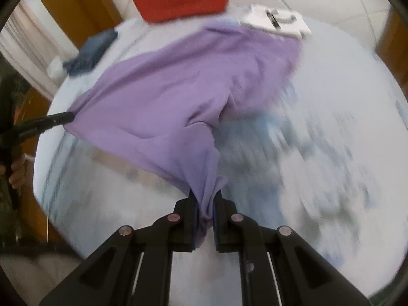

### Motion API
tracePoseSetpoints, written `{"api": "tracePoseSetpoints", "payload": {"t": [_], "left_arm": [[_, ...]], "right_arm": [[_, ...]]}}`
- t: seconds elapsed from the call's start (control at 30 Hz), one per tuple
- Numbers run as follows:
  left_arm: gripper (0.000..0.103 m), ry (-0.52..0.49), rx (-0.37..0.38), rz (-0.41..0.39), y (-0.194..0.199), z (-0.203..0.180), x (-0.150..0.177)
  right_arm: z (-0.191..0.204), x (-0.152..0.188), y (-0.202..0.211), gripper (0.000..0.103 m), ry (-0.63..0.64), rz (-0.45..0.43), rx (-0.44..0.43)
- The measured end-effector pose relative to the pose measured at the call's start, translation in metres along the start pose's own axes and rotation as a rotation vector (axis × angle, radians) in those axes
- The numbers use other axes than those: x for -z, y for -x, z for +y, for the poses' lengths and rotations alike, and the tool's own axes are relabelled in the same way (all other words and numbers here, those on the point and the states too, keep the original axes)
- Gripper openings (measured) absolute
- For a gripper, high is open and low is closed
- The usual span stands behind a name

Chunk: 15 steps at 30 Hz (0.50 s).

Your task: Fold clothes

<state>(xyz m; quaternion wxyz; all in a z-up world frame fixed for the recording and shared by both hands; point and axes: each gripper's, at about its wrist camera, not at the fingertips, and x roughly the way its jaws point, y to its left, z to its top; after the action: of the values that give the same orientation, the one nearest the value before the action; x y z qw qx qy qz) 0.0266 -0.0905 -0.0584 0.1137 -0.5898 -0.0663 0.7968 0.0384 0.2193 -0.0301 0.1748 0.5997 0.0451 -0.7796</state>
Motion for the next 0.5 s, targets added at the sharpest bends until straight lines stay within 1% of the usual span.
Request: {"api": "tracePoseSetpoints", "payload": {"t": [0.03,0.07,0.1,0.13,0.17,0.2,0.23,0.27,0.3,0.37,0.43,0.5], "left_arm": [[0.031,-0.013,-0.006,0.023,-0.004,-0.005,0.005],[0.036,-0.018,-0.032,0.021,-0.005,-0.007,0.004],[0.038,-0.009,-0.056,0.002,-0.003,-0.004,-0.001],[0.043,0.011,-0.071,-0.023,0.002,0.001,-0.008],[0.050,0.030,-0.085,-0.048,0.006,0.005,-0.015],[0.054,0.048,-0.104,-0.075,0.010,0.010,-0.023],[0.063,0.065,-0.141,-0.107,0.013,0.017,-0.034],[0.066,0.082,-0.183,-0.134,0.014,0.024,-0.045],[0.066,0.100,-0.209,-0.148,0.011,0.031,-0.055],[0.066,0.134,-0.249,-0.159,0.002,0.048,-0.078],[0.066,0.165,-0.267,-0.159,-0.010,0.062,-0.098],[0.066,0.165,-0.291,-0.152,-0.025,0.068,-0.121]], "right_arm": [[-0.007,0.010,-0.002,0.009,-0.011,0.033,0.009],[-0.015,0.021,-0.005,0.009,-0.023,0.067,0.018],[-0.022,0.032,-0.007,0.009,-0.035,0.102,0.027],[-0.030,0.043,-0.010,0.010,-0.048,0.136,0.036],[-0.037,0.054,-0.012,0.018,-0.060,0.170,0.045],[-0.045,0.056,-0.009,0.031,-0.075,0.166,0.061],[-0.052,0.058,-0.006,0.039,-0.090,0.157,0.077],[-0.062,0.054,0.004,0.054,-0.116,0.122,0.073],[-0.071,0.050,0.014,0.065,-0.144,0.084,0.066],[-0.091,0.041,0.035,0.068,-0.200,0.007,0.053],[-0.112,0.019,0.045,0.068,-0.259,-0.075,0.031],[-0.136,-0.008,0.048,0.068,-0.327,-0.152,-0.001]]}}
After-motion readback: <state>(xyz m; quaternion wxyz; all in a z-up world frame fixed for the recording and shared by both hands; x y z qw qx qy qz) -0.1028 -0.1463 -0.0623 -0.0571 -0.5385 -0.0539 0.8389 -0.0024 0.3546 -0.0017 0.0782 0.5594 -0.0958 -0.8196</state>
